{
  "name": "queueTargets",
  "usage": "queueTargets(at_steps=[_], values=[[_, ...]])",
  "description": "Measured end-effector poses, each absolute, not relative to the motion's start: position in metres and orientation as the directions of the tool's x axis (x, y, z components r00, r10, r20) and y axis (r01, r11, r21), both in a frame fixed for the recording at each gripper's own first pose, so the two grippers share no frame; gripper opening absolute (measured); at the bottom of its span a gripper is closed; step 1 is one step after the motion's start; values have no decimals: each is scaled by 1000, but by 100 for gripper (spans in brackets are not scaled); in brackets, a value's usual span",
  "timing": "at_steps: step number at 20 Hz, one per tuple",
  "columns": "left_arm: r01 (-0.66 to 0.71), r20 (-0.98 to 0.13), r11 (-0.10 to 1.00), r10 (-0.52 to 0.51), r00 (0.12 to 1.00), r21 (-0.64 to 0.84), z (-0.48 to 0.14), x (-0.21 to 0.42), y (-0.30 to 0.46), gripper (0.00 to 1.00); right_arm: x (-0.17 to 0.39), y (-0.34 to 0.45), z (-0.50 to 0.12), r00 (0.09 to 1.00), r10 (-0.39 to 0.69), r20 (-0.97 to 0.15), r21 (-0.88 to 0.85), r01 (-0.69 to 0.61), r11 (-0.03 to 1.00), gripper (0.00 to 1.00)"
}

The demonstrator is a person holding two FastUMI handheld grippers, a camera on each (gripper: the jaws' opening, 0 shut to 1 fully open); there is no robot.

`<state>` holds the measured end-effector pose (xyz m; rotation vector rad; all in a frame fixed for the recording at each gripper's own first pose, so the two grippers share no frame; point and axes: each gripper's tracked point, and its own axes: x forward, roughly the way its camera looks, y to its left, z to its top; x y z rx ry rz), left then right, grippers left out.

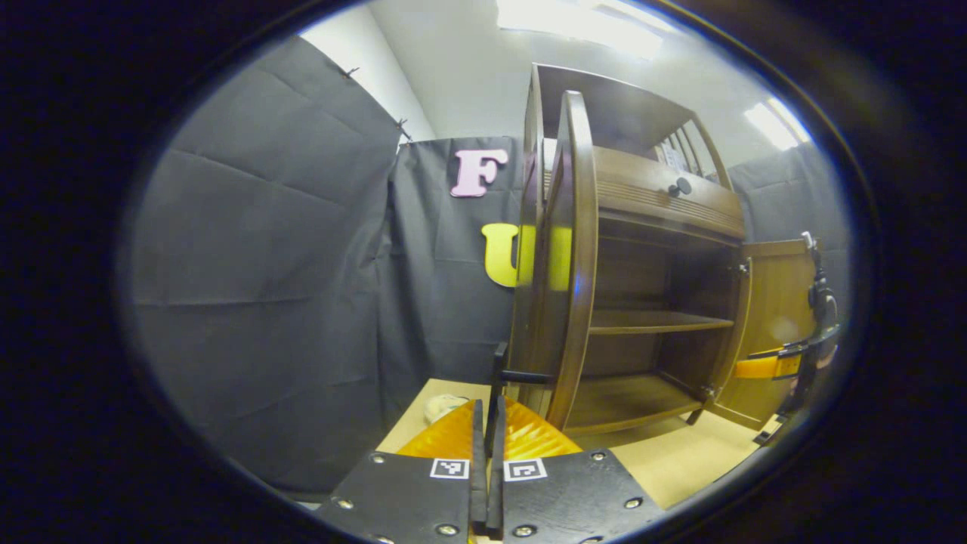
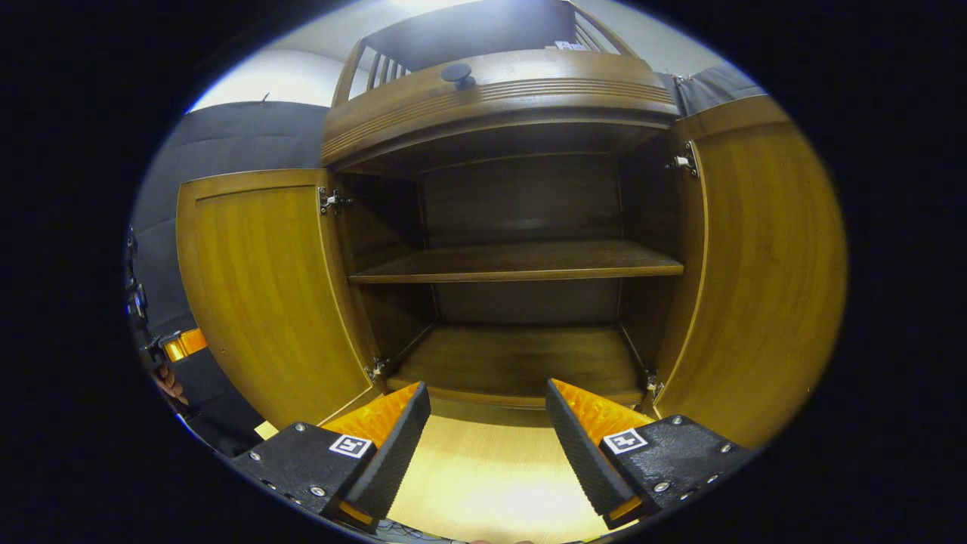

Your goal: Open the right door of the double-door shoe cabinet with the right hand, and open the left door with the left hand.

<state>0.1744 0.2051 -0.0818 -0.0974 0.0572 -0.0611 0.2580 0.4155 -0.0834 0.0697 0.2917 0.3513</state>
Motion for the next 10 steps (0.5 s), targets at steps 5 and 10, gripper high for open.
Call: queueTargets(at_steps=[5,10], values=[[7,-75,997,-13,997,-78,-87,177,213,4,263,404,-82,908,321,-269,110,-302,947,99],[-94,-103,985,79,992,-146,-86,176,217,2,260,384,-79,912,316,-262,120,-294,948,95]])
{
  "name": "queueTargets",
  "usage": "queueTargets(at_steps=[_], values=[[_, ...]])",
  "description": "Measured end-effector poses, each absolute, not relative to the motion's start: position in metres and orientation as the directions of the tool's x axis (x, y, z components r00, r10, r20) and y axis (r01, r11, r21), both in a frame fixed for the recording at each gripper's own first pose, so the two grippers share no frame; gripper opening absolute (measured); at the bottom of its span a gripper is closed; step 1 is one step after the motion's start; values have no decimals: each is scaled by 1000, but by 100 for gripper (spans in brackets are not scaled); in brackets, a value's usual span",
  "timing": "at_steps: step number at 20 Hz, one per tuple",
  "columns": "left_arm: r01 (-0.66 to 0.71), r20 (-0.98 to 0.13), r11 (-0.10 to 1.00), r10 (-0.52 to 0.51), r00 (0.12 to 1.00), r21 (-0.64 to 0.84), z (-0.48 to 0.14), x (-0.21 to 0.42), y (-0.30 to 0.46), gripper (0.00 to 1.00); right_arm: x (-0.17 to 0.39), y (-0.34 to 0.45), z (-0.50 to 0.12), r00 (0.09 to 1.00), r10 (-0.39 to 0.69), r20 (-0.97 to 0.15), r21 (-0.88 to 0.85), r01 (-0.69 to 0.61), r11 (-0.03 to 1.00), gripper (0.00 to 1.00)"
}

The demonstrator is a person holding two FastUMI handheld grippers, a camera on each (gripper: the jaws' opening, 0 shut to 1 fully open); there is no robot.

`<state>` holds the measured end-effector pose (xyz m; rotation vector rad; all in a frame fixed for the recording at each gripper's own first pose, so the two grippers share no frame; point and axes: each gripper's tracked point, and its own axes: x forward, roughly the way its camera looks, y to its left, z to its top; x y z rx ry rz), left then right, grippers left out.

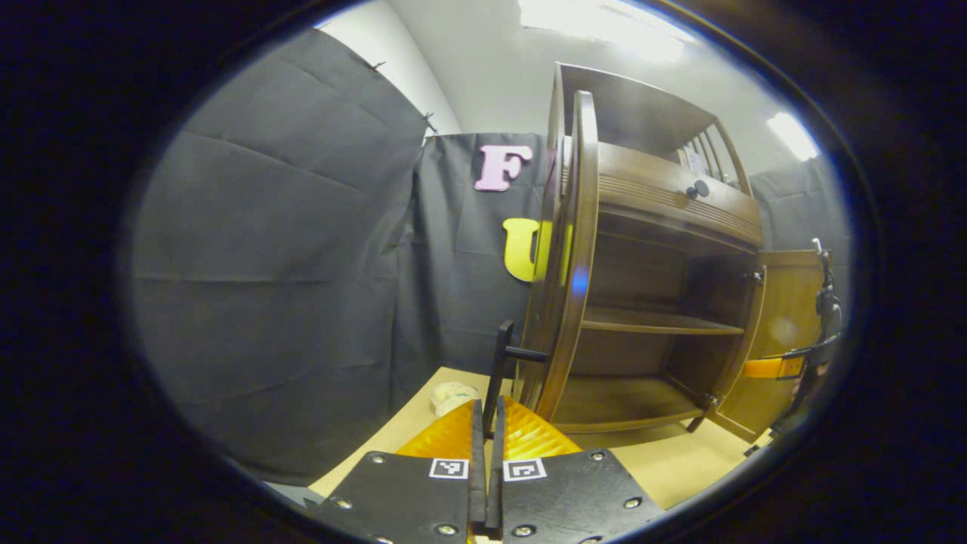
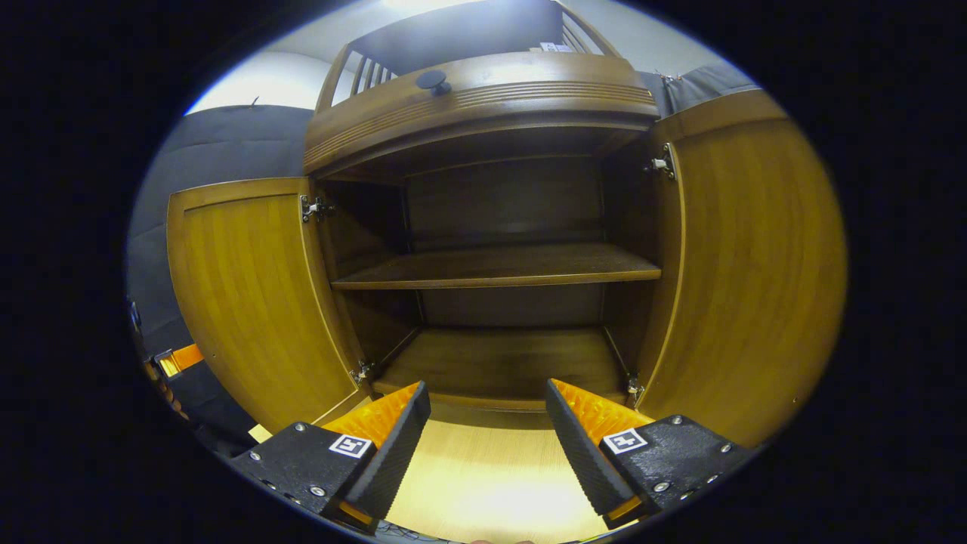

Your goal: Open the right door of the double-door shoe cabinet with the right hand, and open the left door with the left hand.

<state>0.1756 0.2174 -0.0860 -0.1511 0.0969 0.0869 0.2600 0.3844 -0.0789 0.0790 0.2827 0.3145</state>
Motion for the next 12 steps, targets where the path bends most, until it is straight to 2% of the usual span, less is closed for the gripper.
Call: queueTargets(at_steps=[5,6,8,11,12], values=[[-200,-61,975,194,979,-100,-61,168,225,3,247,344,-77,919,296,-259,97,-280,955,95],[-193,-43,976,190,981,-102,-57,167,220,3,244,333,-74,925,282,-255,90,-267,959,92],[-159,-11,979,158,987,-125,-48,164,201,4,235,315,-68,934,261,-243,83,-248,965,95],[-109,-39,979,104,994,-173,-50,159,162,36,221,291,-56,944,255,-207,85,-243,966,95],[-101,-27,979,98,995,-180,-46,159,154,47,217,283,-50,949,253,-189,85,-241,967,99]])
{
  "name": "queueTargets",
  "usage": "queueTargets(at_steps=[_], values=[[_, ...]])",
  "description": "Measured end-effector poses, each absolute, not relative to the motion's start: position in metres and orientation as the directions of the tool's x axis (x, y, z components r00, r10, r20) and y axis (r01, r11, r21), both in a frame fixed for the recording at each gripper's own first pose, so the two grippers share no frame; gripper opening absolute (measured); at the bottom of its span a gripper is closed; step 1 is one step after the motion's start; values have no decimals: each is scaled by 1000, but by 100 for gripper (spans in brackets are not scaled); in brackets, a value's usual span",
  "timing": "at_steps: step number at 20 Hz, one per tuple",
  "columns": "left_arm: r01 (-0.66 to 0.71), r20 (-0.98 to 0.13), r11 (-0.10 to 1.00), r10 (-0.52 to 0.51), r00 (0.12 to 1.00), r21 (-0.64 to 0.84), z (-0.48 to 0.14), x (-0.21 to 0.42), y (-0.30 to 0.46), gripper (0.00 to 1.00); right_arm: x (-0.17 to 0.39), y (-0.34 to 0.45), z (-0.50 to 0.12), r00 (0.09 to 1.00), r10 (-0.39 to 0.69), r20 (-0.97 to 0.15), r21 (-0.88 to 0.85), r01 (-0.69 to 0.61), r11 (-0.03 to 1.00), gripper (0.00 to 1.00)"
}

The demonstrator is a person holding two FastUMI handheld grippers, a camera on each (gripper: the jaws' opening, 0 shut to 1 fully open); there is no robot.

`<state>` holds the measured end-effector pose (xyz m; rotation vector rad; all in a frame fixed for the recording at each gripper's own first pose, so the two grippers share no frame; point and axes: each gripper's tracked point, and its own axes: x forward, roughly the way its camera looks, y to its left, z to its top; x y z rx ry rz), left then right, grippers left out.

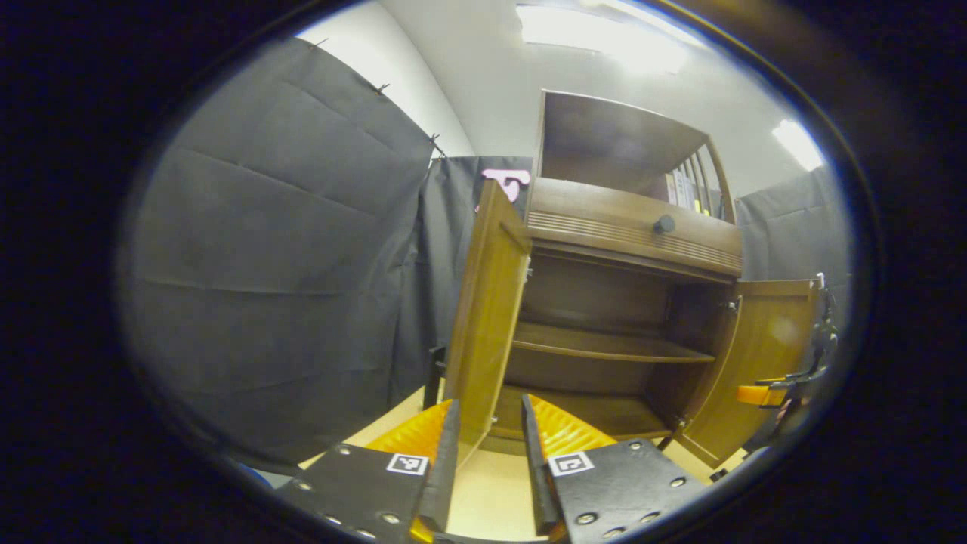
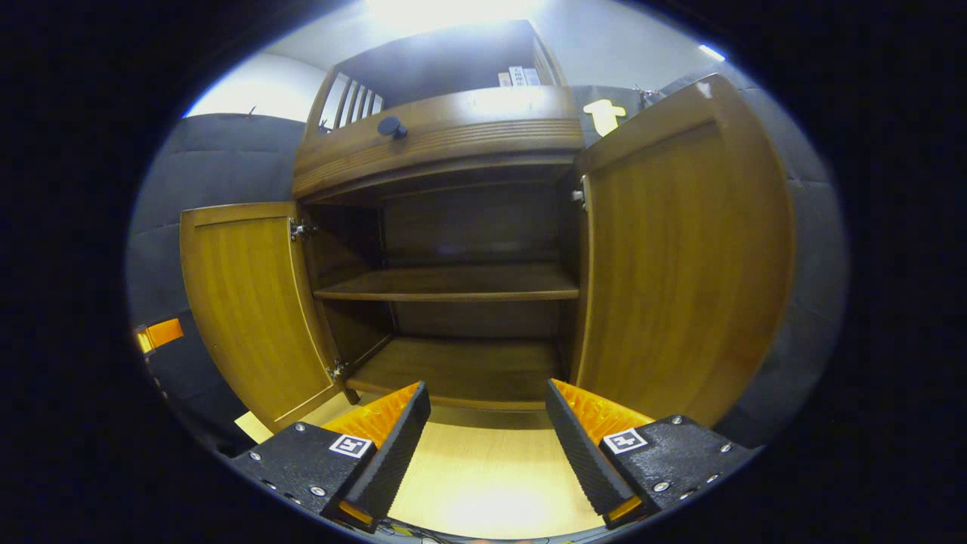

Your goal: Open the right door of the double-door shoe cabinet with the right hand, and open the left door with the left hand.

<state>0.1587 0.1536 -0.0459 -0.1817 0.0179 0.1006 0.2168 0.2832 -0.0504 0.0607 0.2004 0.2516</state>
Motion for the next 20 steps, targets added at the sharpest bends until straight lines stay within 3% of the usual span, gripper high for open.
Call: queueTargets(at_steps=[4,6,8,12,13,17,20], values=[[-96,28,981,102,994,-167,-24,156,115,100,193,254,-35,955,257,-147,82,-247,966,92],[-114,44,982,122,992,-153,-13,159,96,95,182,241,-26,957,259,-126,83,-250,965,95],[-128,39,977,137,990,-171,-11,158,77,100,174,228,-19,961,257,-107,78,-250,965,92],[-134,27,972,142,990,-193,-7,150,51,100,164,207,-7,965,255,-66,97,-248,964,92],[-131,22,975,137,990,-180,-5,148,46,95,162,204,-5,966,254,-58,100,-247,964,92],[-135,13,978,139,990,-158,0,138,37,100,155,197,-3,968,248,-42,92,-243,966,92],[-146,5,982,147,989,-120,0,131,33,90,153,200,-11,967,249,-60,112,-241,964,95]])
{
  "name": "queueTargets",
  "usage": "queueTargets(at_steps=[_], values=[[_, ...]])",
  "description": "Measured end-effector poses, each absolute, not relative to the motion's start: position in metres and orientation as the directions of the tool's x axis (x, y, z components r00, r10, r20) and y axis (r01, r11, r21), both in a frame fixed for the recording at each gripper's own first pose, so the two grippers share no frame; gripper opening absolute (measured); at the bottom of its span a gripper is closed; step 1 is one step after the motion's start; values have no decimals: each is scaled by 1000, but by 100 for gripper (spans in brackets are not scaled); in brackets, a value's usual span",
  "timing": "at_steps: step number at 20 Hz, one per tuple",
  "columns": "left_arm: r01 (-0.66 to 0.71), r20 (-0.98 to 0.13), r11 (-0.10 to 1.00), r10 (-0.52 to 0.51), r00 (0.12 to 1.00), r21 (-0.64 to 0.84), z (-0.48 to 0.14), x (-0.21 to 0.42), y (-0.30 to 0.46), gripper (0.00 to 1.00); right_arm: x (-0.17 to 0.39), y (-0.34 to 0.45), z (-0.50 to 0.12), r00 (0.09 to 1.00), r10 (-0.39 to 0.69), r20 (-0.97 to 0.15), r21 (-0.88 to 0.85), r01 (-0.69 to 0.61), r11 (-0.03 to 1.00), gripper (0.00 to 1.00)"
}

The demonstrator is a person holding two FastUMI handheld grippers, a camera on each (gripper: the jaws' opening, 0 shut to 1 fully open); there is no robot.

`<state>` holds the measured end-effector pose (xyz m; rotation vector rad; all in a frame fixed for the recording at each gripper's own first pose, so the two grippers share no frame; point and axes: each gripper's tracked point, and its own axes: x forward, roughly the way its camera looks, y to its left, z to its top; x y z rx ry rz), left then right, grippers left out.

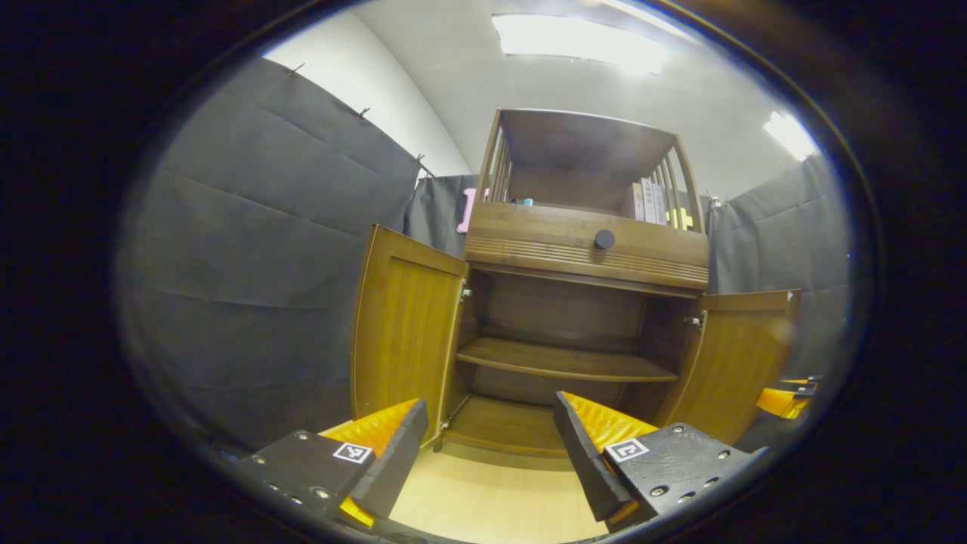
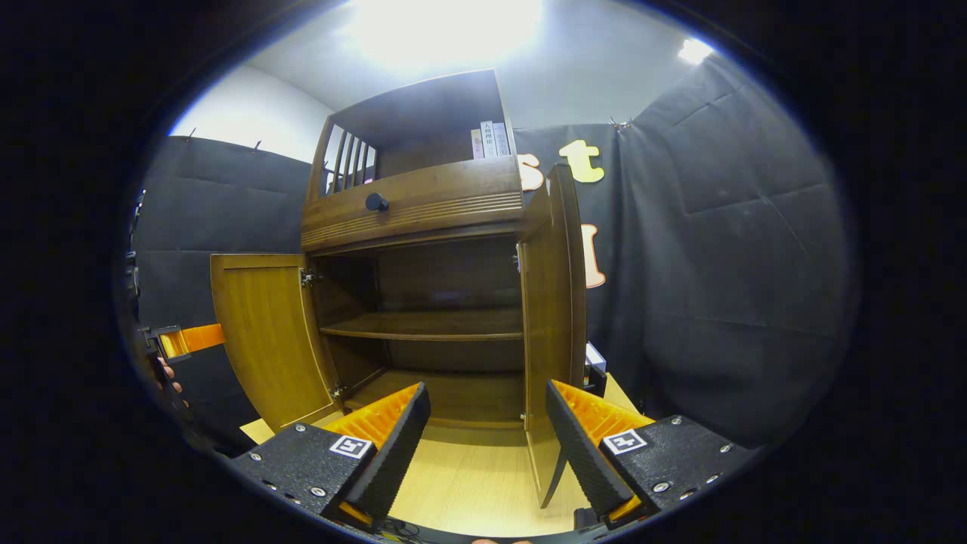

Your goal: Open the right door of the double-door shoe cabinet with the right hand, and open the left door with the left hand.

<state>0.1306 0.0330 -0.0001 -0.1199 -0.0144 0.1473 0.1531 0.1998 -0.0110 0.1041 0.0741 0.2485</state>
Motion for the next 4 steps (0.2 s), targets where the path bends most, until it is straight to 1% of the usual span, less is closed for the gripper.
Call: queueTargets(at_steps=[3,4], values=[[-147,-3,988,147,989,-45,-3,132,31,90,156,206,-20,963,253,-87,131,-241,962,95],[-147,-7,989,147,989,-28,-5,131,30,90,157,207,-22,963,251,-97,128,-238,963,92]])
